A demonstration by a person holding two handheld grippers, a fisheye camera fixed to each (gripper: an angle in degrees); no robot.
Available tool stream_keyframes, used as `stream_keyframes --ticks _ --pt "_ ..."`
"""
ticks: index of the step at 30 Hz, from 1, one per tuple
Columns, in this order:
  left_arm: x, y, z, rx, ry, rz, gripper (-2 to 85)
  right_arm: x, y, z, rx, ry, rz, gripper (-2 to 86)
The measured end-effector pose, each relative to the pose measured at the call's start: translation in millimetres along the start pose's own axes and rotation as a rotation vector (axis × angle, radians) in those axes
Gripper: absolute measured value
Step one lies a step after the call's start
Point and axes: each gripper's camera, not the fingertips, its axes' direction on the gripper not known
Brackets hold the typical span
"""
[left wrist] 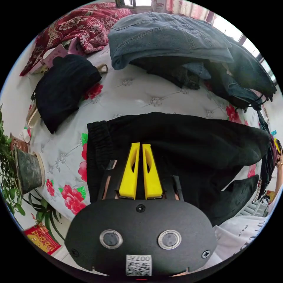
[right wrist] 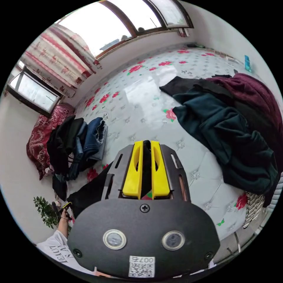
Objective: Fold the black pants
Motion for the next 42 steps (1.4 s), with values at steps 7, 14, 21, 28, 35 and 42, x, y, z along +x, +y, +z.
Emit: stream_keyframes --ticks 7,14,21,28,35,42 --pt "-5 94 -51 0.09 -0.139 -0.11 1.9 -16 108 54 -0.158 -0.042 -0.25 3.2" --pt "12 205 -61 0.047 -0.052 -0.275 7.1 -10 221 52 -0.341 0.002 -0.354 3.7" --pt "99 182 -28 -0.093 -0.115 0.045 4.6 -46 288 82 -0.445 0.188 -0.657 1.5" --pt "165 186 -29 -0.194 -0.423 0.551 -0.8 -36 334 68 -0.461 0.277 -0.786 0.0" --pt "152 171 -59 -0.282 -0.232 0.505 -0.8 -15 306 36 -0.409 0.142 -0.57 0.6" --pt "107 97 -130 0.029 -0.097 0.157 -0.8 -17 151 33 -0.021 0.037 -0.427 5.2"
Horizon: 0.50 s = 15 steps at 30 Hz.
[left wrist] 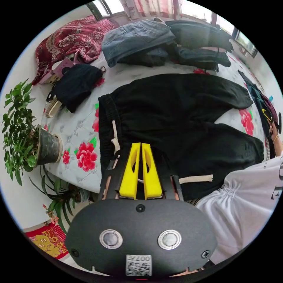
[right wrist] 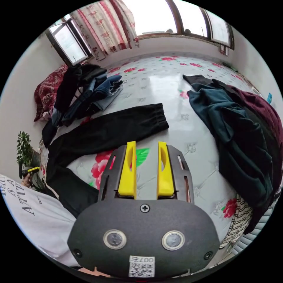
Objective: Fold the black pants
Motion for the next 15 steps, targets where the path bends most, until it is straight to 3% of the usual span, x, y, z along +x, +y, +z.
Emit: stream_keyframes --ticks 4,10,13,15 --pt "-7 -65 27 0.005 -0.018 -0.044 -0.7 22 -79 56 -0.019 0.047 0.034 6.3" --pt "-2 -140 78 -0.067 -0.073 -0.081 -0.9 47 -122 127 -0.166 -0.038 0.116 3.4" --pt "9 -153 108 -0.156 -0.123 -0.049 -0.9 47 -117 122 -0.194 -0.134 0.089 1.0" --pt "22 -151 109 -0.12 -0.191 0.038 -1.0 47 -104 92 -0.103 -0.208 0.093 0.4"
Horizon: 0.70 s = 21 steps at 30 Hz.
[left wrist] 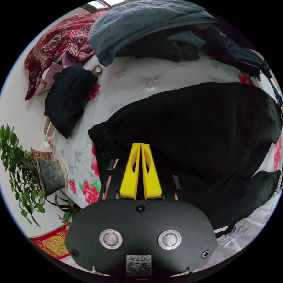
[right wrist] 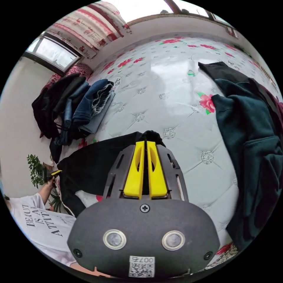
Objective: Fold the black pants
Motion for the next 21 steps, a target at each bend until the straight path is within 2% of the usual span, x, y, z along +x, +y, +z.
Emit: stream_keyframes --ticks 4,7,9,13,15,19,21 --pt "42 3 2 0.008 -0.213 0.172 -1.0 -17 81 -96 0.272 -0.214 0.032 -0.1" --pt "51 5 3 0.014 -0.234 0.175 -1.0 -27 151 -156 0.388 -0.339 0.099 -0.2" --pt "52 6 2 0.022 -0.216 0.179 -1.0 -38 184 -193 0.451 -0.345 0.115 -0.2" --pt "51 1 -2 0.098 -0.128 0.159 -1.0 -74 205 -254 0.583 -0.213 0.07 -0.2" --pt "56 -9 1 0.113 -0.113 0.172 -1.0 -77 185 -253 0.576 -0.098 0.087 -0.2" --pt "65 -40 14 0.074 -0.171 0.124 -1.0 -53 105 -185 0.503 0.219 0.133 -0.2" --pt "62 -46 22 0.074 -0.183 0.075 -1.0 -21 72 -144 0.462 0.265 0.2 -0.2"
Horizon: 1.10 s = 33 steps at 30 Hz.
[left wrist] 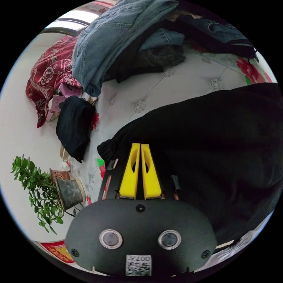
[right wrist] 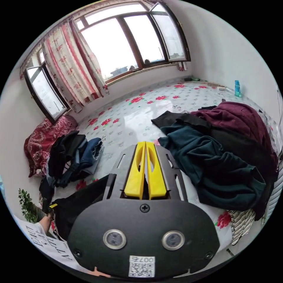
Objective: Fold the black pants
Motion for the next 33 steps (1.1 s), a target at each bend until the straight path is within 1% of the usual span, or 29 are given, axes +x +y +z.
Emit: stream_keyframes --ticks 1,2,3,5,7,9,11,12,13,14,15,16,17,19,20,22,24,26,28,30,32,33 --pt "0 -2 4 -0.003 -0.002 -0.016 -1.0 12 -3 43 -0.07 0.023 0.076 -0.2" --pt "0 -2 6 -0.008 -0.005 -0.013 -1.0 16 -3 63 -0.113 0.017 0.103 -0.2" --pt "3 -1 8 -0.013 -0.018 0.001 -1.0 16 1 95 -0.183 -0.013 0.118 -0.2" --pt "5 5 12 -0.027 -0.053 0.01 -1.0 1 13 123 -0.209 -0.051 0.082 -0.3" --pt "-1 20 7 -0.004 -0.088 -0.055 -1.0 -30 31 141 -0.243 -0.128 -0.057 -0.3" --pt "-5 36 4 0.044 -0.043 -0.105 -1.0 -51 48 152 -0.289 -0.145 -0.17 -0.3" --pt "-1 46 16 0.031 0.044 -0.101 -1.0 -63 67 173 -0.379 -0.097 -0.254 -0.3" --pt "5 48 34 -0.037 0.101 -0.087 -1.0 -64 78 194 -0.473 -0.033 -0.283 -0.3" --pt "7 54 38 0.012 0.078 -0.116 -1.0 -61 86 211 -0.542 0.032 -0.292 -0.3" --pt "8 55 41 0.009 0.077 -0.114 -1.0 -59 86 210 -0.513 0.02 -0.289 -0.3" --pt "6 55 43 -0.011 0.092 -0.111 -1.0 -52 81 203 -0.461 -0.002 -0.224 -0.2" --pt "1 56 43 -0.027 0.123 -0.125 -1.0 -45 74 196 -0.462 -0.028 -0.142 -0.2" --pt "-3 59 40 -0.014 0.133 -0.144 -1.0 -43 71 190 -0.444 -0.069 -0.12 -0.2" --pt "-21 86 30 0.051 0.199 -0.238 -0.9 -38 71 153 -0.343 -0.196 -0.059 -0.1" --pt "-25 95 29 0.061 0.23 -0.27 -0.9 -36 74 145 -0.333 -0.215 -0.046 0.0" --pt "-42 146 28 0.095 0.323 -0.41 -0.9 -29 97 113 -0.335 -0.277 -0.015 0.3" --pt "-49 191 32 0.085 0.351 -0.505 -0.9 -21 123 90 -0.357 -0.269 0.01 1.0" --pt "-54 238 36 0.061 0.336 -0.599 -0.8 -11 150 68 -0.392 -0.262 0.041 2.2" --pt "-60 301 42 0.033 0.273 -0.755 -0.5 5 188 35 -0.424 -0.224 0.103 4.1" --pt "-62 343 47 0.005 0.216 -0.855 0.1 18 215 12 -0.436 -0.152 0.146 5.4" --pt "-60 373 59 -0.033 0.233 -0.894 2.0 31 238 -7 -0.468 -0.085 0.199 6.6" --pt "-59 386 69 -0.052 0.278 -0.897 4.4 41 252 -18 -0.479 -0.04 0.247 7.2"
